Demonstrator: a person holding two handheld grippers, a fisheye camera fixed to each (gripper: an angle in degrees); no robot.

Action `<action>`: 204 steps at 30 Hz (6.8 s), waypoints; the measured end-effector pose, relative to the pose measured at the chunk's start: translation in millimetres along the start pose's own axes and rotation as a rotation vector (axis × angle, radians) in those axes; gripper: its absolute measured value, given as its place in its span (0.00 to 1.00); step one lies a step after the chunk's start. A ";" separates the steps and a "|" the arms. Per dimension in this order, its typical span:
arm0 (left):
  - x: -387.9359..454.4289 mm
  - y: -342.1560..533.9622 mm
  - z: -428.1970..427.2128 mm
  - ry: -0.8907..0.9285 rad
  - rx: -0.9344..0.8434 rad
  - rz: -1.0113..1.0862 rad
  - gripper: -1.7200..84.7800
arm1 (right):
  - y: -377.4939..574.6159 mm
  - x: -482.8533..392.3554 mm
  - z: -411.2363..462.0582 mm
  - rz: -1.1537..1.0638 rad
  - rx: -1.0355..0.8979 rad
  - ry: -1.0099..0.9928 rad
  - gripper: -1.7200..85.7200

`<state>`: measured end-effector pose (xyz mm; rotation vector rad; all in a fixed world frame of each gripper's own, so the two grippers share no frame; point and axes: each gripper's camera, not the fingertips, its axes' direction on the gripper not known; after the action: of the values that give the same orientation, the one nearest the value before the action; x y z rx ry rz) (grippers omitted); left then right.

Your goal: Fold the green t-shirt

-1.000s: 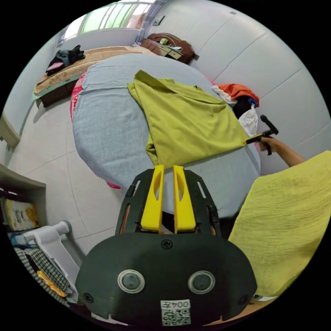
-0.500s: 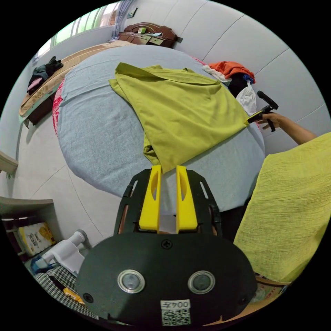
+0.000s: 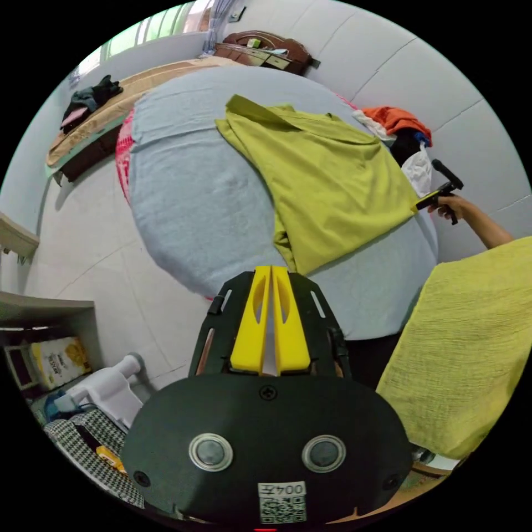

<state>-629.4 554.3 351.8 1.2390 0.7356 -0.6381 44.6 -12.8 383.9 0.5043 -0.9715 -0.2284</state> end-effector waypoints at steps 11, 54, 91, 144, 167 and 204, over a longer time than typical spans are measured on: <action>-84.8 -179.3 24.3 -0.049 0.156 0.099 0.12 | 49.3 15.9 1.1 0.053 0.097 -0.038 0.06; -65.5 -87.9 202.9 -0.061 0.031 -0.122 0.02 | 288.8 86.0 -75.0 -0.027 0.639 -0.168 0.12; -88.7 -106.1 255.4 -0.114 -0.096 -0.059 0.02 | 104.1 -32.4 -54.4 -0.322 0.464 0.232 0.07; -159.1 -297.0 186.5 -0.277 0.158 0.185 0.04 | -213.4 -1.0 -120.4 -0.295 0.661 0.135 0.02; -202.6 -257.6 65.7 -0.153 0.241 -0.120 0.04 | -101.1 283.6 -131.6 0.190 0.725 -0.383 0.11; -181.5 -51.5 -78.1 0.025 0.116 -0.289 0.05 | 252.3 198.2 -114.9 0.165 0.706 -0.243 0.12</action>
<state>-792.5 626.1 451.4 1.2593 0.9185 -0.9139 240.4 159.8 603.0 1.0505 -1.3238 0.2220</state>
